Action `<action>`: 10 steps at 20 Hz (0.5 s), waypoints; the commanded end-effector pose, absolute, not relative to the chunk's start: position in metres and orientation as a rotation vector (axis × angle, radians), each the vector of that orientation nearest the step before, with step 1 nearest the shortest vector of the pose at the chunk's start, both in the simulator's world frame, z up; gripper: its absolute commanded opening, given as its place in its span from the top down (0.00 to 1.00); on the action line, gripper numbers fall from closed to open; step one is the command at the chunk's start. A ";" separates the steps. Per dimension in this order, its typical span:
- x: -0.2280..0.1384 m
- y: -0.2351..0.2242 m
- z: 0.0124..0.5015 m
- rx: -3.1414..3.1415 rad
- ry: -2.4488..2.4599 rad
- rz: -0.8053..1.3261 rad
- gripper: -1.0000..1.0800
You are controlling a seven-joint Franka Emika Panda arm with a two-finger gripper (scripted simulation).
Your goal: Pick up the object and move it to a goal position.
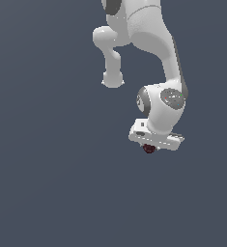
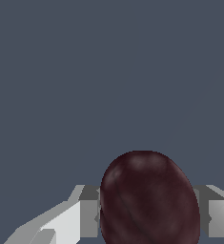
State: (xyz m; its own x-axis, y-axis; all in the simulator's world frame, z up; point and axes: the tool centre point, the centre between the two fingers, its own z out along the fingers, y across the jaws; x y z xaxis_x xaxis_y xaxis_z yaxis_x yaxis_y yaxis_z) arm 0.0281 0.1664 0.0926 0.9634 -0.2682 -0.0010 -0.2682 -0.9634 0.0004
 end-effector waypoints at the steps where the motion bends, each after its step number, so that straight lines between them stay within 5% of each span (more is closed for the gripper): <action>1: 0.019 0.189 0.103 3.112 -0.427 0.000 1.00; 10: 0.004 0.234 0.123 3.112 -0.427 0.000 1.00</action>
